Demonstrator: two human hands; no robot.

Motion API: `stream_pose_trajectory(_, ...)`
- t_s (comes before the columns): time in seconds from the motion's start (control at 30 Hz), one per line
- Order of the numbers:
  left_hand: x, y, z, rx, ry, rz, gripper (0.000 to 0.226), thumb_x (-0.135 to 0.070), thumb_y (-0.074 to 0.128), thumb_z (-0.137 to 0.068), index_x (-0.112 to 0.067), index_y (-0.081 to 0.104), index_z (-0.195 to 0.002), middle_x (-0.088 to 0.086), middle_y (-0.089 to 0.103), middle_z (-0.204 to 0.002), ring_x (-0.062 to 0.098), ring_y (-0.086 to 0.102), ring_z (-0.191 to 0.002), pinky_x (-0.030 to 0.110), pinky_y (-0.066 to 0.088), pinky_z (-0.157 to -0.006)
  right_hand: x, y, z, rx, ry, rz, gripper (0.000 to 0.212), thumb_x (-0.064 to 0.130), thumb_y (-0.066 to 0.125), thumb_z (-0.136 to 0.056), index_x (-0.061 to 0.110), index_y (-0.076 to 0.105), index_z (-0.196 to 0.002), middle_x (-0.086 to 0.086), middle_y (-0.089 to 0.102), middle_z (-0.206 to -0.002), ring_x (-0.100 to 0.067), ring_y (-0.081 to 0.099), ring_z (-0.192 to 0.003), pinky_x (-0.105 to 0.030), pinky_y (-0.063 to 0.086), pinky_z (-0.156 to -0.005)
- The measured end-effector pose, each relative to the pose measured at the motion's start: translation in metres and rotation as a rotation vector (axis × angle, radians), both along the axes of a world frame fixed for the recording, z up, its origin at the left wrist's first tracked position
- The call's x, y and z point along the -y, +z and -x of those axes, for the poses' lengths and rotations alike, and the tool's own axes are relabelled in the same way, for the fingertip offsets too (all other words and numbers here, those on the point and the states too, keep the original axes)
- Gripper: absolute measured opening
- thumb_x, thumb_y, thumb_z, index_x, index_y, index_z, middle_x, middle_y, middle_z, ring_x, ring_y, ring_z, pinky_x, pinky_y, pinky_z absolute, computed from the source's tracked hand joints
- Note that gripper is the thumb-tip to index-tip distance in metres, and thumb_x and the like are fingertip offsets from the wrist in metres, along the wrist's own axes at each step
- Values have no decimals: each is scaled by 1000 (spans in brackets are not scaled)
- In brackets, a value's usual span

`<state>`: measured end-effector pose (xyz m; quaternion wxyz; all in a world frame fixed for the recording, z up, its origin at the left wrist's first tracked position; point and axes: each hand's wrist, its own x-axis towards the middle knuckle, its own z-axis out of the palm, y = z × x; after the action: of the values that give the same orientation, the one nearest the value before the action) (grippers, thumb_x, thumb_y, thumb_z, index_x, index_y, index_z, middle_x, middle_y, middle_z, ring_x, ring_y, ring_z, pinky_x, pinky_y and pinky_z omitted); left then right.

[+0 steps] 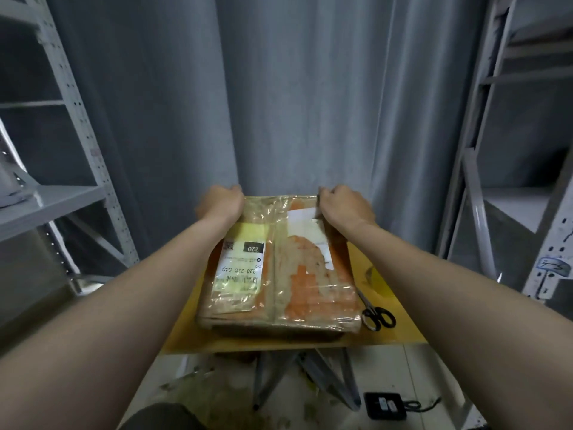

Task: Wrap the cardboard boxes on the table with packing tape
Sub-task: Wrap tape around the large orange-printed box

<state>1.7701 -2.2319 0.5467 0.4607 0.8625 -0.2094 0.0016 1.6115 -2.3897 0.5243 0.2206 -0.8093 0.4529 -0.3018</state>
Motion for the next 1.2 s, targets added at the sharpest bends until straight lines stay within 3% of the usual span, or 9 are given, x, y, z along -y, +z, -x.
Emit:
stream_pose_trajectory(0.1,-9,17,15,14,39,178,37,-33,47,-104,-7,66,-122,19,61,-134,40,58,-122,39,48,-102,-13,17,11,169,-9,-26,44,48,39,-104,13,62,-117,-16,67,-125,-40,60,-117,-40,42,-85)
stream_pose_trajectory(0.2,-20,21,32,42,66,275,27,-28,52,-103,-15,52,-127,14,43,-140,38,57,-116,33,40,-89,-28,24,23,302,-19,-31,32,47,41,-105,17,54,-109,-13,67,-121,-39,61,-115,-42,46,-89)
stream_pose_trajectory(0.37,-37,0,47,82,18,138,29,-24,50,-104,-14,41,-129,13,36,-142,43,56,-116,44,46,-93,-41,15,46,374,-55,-69,24,38,44,-103,17,50,-111,-11,63,-123,-39,60,-113,-42,45,-89)
stream_pose_trajectory(0.57,-44,-8,51,82,-70,-182,51,-22,49,-99,-7,30,-145,18,24,-147,47,49,-121,47,46,-92,-40,25,53,114,1,-111,53,39,48,-101,7,38,-142,-19,52,-144,-43,51,-131,-45,45,-106)
stream_pose_trajectory(0.7,-42,1,53,114,-115,-313,58,-23,51,-96,-10,28,-148,14,13,-154,48,37,-134,56,42,-109,-40,37,41,-105,111,54,57,48,49,-101,15,39,-147,-14,37,-154,-39,37,-141,-52,39,-113)
stream_pose_trajectory(0.83,-33,4,57,369,-229,-337,34,-16,54,-92,-21,40,-123,7,22,-144,40,29,-134,69,29,-113,-36,43,23,-278,196,123,71,67,38,-101,21,33,-155,-11,26,-162,-36,26,-150,-60,27,-118)
stream_pose_trajectory(1.0,-4,10,43,401,-240,-402,43,-31,44,-102,-22,43,-144,8,41,-154,41,29,-145,76,21,-115,-38,38,2,-547,215,71,90,85,22,-91,30,21,-163,-9,19,-171,-42,19,-155,-65,18,-121)
stream_pose_trajectory(1.1,20,9,25,350,-227,-453,49,-41,40,-105,-24,42,-151,6,39,-160,42,28,-148,77,21,-114,-30,35,2,-577,251,79,90,81,20,-94,24,22,-164,-12,24,-170,-39,24,-154,-55,21,-122)
stream_pose_trajectory(1.2,38,6,10,307,-277,-556,60,-55,31,-104,-22,46,-152,8,42,-161,41,37,-146,65,34,-115,-15,37,-1,-560,220,57,84,74,23,-100,17,32,-161,-12,22,-169,-38,33,-150,-50,28,-118)
